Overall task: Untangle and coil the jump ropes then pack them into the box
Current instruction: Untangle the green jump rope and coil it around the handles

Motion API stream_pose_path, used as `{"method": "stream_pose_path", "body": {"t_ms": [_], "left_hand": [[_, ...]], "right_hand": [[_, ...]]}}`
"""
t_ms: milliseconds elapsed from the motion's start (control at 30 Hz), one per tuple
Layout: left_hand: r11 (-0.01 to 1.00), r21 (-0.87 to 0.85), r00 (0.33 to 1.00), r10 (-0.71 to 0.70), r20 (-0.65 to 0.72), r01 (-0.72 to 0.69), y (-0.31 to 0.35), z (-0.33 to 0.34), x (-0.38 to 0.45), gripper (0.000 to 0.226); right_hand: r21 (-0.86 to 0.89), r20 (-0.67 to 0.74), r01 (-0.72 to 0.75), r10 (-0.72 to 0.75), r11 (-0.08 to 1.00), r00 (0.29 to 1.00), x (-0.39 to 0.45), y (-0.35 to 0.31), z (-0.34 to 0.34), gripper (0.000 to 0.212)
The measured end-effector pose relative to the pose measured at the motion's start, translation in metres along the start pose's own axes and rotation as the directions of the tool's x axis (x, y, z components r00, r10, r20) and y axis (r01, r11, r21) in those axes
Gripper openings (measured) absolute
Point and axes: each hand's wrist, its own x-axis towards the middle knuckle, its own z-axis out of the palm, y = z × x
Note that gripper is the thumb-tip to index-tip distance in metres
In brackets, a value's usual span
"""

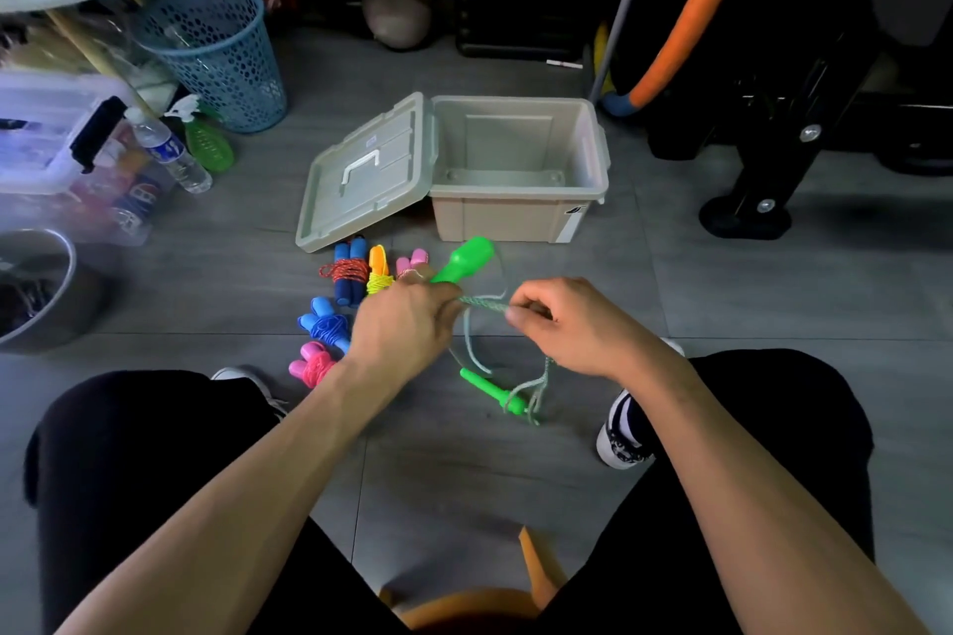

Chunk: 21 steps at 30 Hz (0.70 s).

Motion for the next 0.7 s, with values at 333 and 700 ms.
{"method": "stream_pose_path", "body": {"t_ms": [333,700], "left_hand": [[0.953,-0.037,0.89,-0.265,0.371,0.3,-0.034,0.012,0.001,0.036],[0.993,-0.115,0.999,0.02,0.028,-0.016,-0.008,0.01,0.002,0.021]], "right_hand": [[0.017,-0.009,0.008,-0.008,1.0,1.0,-0.003,0.012,-0.006,0.023],[-0.041,0.012,0.0,0.001,0.999,1.0,-0.002,0.008,-0.004,0.03]]}}
